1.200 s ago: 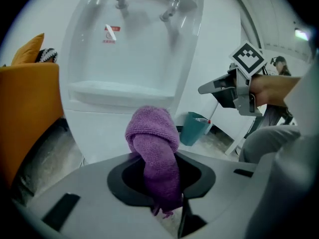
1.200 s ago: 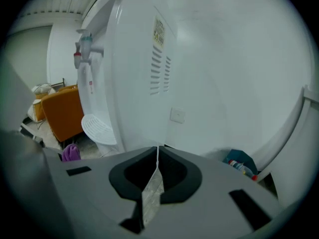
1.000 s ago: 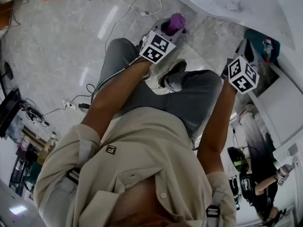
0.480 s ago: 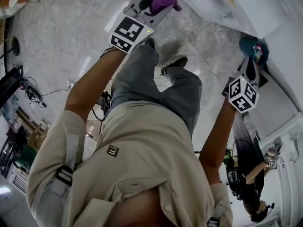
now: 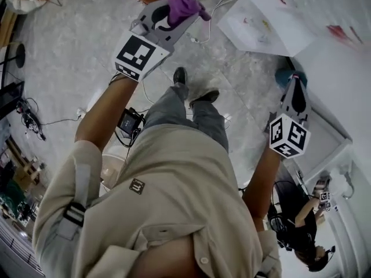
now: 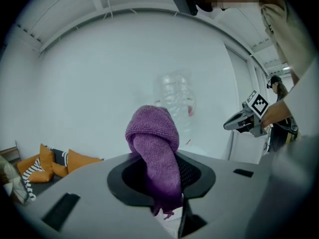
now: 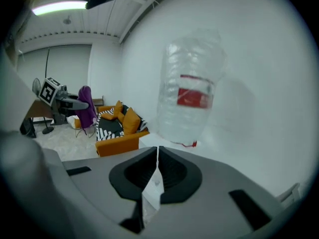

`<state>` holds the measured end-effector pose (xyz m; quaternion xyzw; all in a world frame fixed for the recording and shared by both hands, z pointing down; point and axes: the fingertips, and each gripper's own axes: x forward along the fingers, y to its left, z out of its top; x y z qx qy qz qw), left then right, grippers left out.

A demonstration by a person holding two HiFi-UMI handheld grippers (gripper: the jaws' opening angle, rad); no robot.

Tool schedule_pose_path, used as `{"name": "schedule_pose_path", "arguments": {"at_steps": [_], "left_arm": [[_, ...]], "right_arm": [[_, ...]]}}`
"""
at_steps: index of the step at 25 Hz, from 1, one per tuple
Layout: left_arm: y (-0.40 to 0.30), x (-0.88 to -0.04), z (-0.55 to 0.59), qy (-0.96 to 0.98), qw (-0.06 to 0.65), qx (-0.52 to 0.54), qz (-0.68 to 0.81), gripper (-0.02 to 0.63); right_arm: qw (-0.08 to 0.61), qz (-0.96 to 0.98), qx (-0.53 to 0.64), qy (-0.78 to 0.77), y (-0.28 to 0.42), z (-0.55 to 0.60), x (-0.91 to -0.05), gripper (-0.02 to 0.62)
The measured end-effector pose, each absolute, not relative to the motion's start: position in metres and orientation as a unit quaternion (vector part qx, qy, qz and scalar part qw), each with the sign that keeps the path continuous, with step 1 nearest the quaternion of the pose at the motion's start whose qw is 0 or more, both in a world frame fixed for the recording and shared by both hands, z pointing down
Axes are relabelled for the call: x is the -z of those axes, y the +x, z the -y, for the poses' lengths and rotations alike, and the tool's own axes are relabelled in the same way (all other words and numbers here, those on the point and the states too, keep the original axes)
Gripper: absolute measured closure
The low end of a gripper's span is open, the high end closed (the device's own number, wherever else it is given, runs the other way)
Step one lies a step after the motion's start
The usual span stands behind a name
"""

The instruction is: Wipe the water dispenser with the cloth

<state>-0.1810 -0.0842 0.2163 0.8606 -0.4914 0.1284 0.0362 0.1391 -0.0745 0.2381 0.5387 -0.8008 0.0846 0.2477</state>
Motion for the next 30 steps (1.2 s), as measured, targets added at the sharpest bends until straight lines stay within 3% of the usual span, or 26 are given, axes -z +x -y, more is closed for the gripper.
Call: {"name": "schedule_pose_path", "arguments": {"at_steps": [13,21,30], "left_arm": [[-0.196,-0.080,0.015,0.877,0.016,-0.087,0.472,0.483],[-0.158,-0.030,0.000,0.900,-0.036,-0.082,0.427,0.482],[-0.137,-0.017,-0.007,0.911,-0.029,-0.070,0.406,0.482]], "right_arm": [[0.113,0.839,-0.045,0.530,0.093,0.027,-0.063,0.569],[0.121,0.848,-0.032,0.515,0.108,-0.003,-0.033,0.574],[0.120,0.844,-0.034,0.522,0.124,-0.017,-0.021,0.574]]}}
